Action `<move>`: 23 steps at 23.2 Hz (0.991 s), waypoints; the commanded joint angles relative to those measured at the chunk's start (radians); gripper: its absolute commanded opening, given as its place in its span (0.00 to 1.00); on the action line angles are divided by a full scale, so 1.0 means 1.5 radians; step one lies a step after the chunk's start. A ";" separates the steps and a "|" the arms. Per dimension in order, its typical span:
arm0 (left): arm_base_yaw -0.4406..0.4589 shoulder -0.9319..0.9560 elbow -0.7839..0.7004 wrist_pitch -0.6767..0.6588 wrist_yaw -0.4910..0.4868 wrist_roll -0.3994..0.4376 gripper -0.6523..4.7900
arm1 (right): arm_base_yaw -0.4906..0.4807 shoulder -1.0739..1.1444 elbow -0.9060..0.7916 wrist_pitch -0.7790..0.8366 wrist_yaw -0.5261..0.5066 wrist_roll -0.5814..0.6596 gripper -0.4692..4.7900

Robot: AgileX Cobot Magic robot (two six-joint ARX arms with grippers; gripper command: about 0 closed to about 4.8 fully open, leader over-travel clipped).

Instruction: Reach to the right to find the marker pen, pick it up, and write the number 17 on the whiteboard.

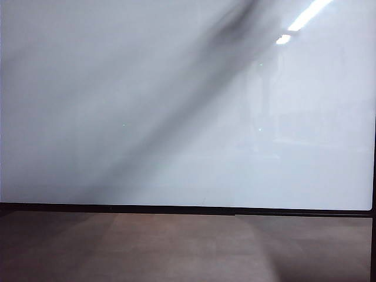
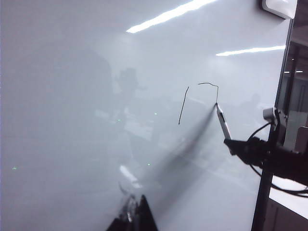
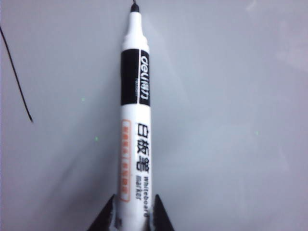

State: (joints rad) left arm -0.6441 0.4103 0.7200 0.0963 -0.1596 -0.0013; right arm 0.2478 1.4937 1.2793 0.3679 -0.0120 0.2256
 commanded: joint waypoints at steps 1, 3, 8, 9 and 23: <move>0.000 -0.001 0.002 0.007 0.002 -0.002 0.11 | -0.002 0.003 -0.019 -0.014 0.006 0.009 0.08; 0.000 -0.001 0.002 0.007 0.002 -0.002 0.11 | -0.002 0.003 -0.031 -0.013 0.006 0.010 0.08; 0.000 -0.001 0.002 0.007 0.002 -0.002 0.11 | -0.002 0.005 -0.062 -0.011 -0.006 0.012 0.08; 0.000 -0.001 0.002 0.007 0.002 -0.002 0.11 | -0.002 0.007 -0.066 -0.009 -0.008 0.013 0.08; 0.000 -0.001 0.002 0.007 0.002 -0.002 0.11 | 0.004 -0.068 -0.090 0.011 -0.011 0.021 0.08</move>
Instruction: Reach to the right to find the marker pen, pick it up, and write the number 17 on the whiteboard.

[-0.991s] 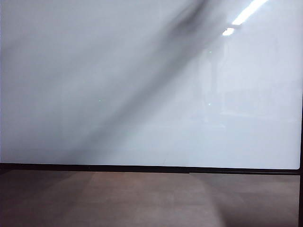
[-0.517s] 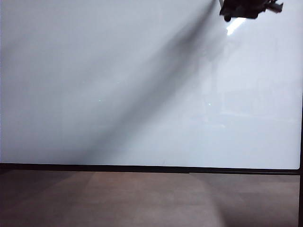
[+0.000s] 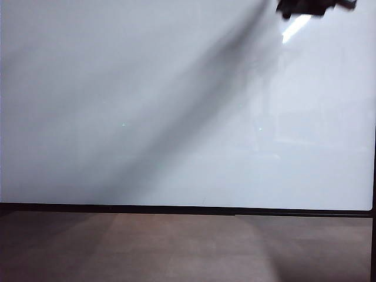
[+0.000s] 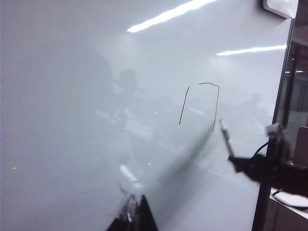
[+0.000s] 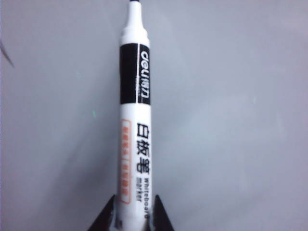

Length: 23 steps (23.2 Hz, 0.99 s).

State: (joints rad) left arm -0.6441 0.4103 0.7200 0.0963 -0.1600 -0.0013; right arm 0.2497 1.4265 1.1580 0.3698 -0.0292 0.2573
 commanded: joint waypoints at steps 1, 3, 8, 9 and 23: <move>0.000 -0.001 0.002 0.007 0.002 -0.002 0.11 | 0.002 -0.032 -0.011 0.004 0.000 0.001 0.08; 0.000 -0.001 0.001 0.007 0.002 -0.002 0.11 | 0.003 -0.047 -0.016 -0.003 0.000 0.001 0.08; 0.001 0.000 0.000 0.018 0.011 -0.002 0.11 | 0.011 -0.090 -0.033 -0.020 0.001 0.000 0.08; 0.002 0.000 -0.003 0.028 0.031 -0.002 0.11 | 0.014 -0.097 -0.036 -0.024 0.001 -0.001 0.08; 0.140 -0.003 -0.178 0.078 0.179 -0.002 0.11 | 0.016 -0.272 -0.067 -0.153 -0.003 -0.037 0.08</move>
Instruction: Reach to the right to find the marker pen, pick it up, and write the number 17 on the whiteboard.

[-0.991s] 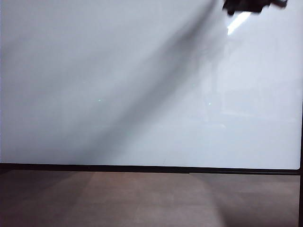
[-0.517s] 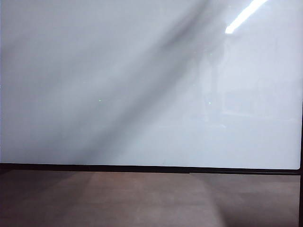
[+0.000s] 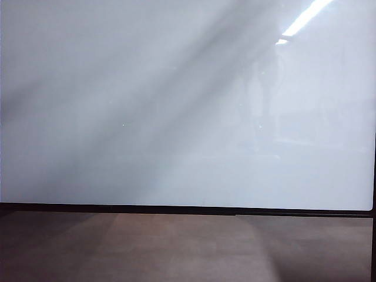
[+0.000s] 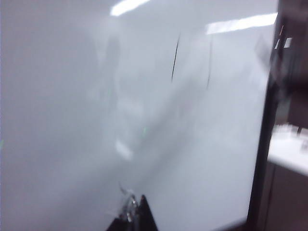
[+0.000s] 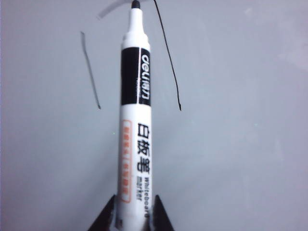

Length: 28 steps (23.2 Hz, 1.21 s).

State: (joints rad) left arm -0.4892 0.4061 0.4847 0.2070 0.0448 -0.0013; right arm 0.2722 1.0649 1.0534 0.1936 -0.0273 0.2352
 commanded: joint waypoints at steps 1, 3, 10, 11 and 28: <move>0.053 -0.001 -0.034 0.009 0.050 -0.002 0.11 | 0.001 -0.043 0.003 -0.048 -0.006 -0.031 0.08; 0.093 -0.006 -0.064 0.027 0.048 -0.002 0.11 | 0.001 -0.067 0.003 -0.077 -0.014 -0.041 0.08; 0.222 -0.087 -0.195 0.043 0.048 -0.002 0.11 | 0.001 -0.117 0.003 -0.123 -0.023 -0.071 0.08; 0.246 -0.110 -0.217 0.041 0.047 -0.002 0.11 | 0.000 -0.121 0.003 -0.124 -0.029 -0.071 0.08; 0.389 -0.268 -0.317 0.004 0.083 -0.002 0.11 | 0.000 -0.123 0.003 -0.119 -0.099 -0.067 0.08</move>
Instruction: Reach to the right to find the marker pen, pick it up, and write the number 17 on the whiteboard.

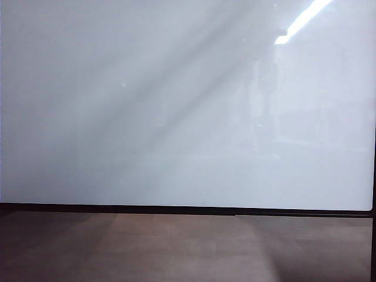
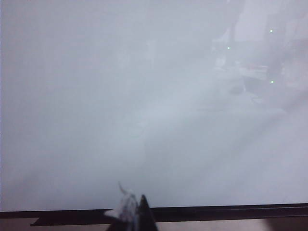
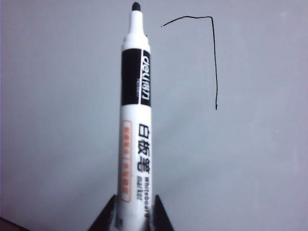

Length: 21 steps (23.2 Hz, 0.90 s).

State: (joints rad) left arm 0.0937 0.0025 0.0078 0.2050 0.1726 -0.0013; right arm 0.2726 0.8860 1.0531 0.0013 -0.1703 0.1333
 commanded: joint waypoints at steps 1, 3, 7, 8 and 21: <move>0.001 0.001 0.001 0.001 -0.014 -0.002 0.11 | -0.001 -0.004 0.003 0.008 -0.003 0.001 0.08; 0.001 0.001 0.001 -0.007 -0.030 -0.002 0.11 | -0.001 -0.004 0.003 0.003 -0.003 0.001 0.08; -0.008 0.001 0.001 -0.011 -0.034 -0.002 0.11 | -0.002 -0.004 0.003 -0.017 0.015 -0.005 0.08; -0.019 0.001 0.001 -0.012 -0.049 -0.002 0.11 | -0.002 -0.004 0.003 -0.019 0.015 -0.005 0.08; -0.094 0.001 0.001 -0.032 -0.096 -0.002 0.11 | -0.002 -0.004 0.003 -0.036 0.015 -0.005 0.08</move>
State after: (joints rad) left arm -0.0475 0.0025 0.0078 0.1524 0.0261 -0.0013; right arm 0.2687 0.8841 1.0531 -0.0628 -0.1505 0.1295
